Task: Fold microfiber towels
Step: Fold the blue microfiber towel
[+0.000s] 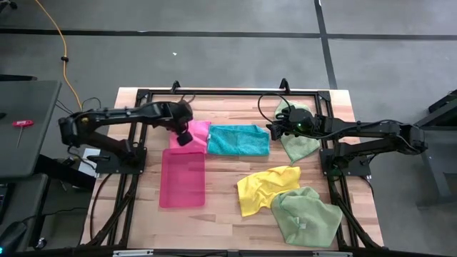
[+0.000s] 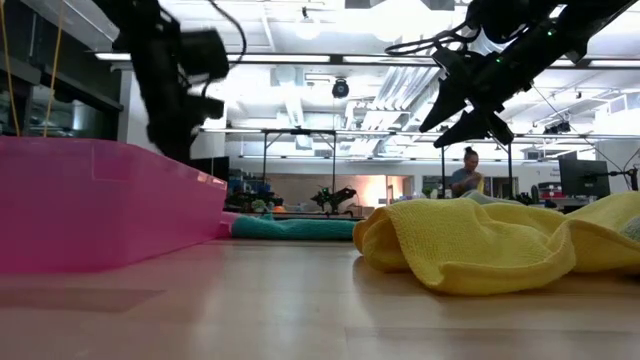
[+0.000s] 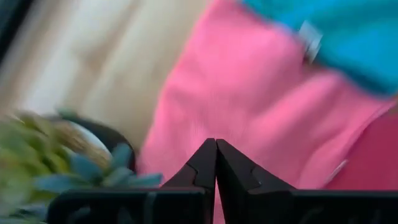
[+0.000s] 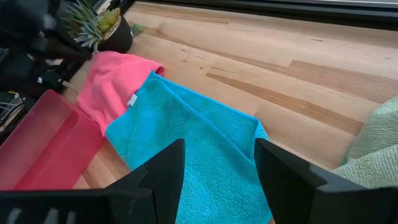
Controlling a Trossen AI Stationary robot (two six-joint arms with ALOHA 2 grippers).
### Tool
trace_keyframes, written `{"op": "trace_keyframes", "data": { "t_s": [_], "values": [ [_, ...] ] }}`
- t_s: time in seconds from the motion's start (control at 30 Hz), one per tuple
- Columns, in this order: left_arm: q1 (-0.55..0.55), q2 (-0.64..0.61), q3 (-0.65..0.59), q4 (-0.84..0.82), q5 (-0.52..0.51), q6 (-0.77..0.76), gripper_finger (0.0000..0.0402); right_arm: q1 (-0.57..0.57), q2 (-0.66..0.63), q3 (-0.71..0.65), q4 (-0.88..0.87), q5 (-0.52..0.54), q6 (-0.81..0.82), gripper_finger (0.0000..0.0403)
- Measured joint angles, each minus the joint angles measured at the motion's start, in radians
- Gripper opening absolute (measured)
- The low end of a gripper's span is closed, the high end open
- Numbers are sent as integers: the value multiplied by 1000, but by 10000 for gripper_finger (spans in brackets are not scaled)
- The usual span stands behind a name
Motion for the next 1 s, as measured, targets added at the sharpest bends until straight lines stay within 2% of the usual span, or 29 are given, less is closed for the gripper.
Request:
{"op": "trace_keyframes", "data": {
  "t_s": [0.13,0.23,0.4,0.53,0.73,0.93,1.0],
  "values": [
    [0,-20,58,31,1,9,0,0,0,0,2,0,4,185],
    [0,-20,71,97,48,26,0,0,0,0,4,0,44,185],
    [-4,-20,49,311,202,-16,0,0,8,0,7,-26,78,185],
    [-17,-19,12,476,223,-43,0,-6,36,0,9,-77,81,185],
    [-40,58,-25,645,227,-102,0,-77,187,28,-27,-186,104,185],
    [-98,193,-28,794,243,-183,0,-135,361,160,-54,-197,36,185],
    [-121,236,-27,851,243,-209,0,-155,418,203,-54,-250,-11,185]
  ]
}}
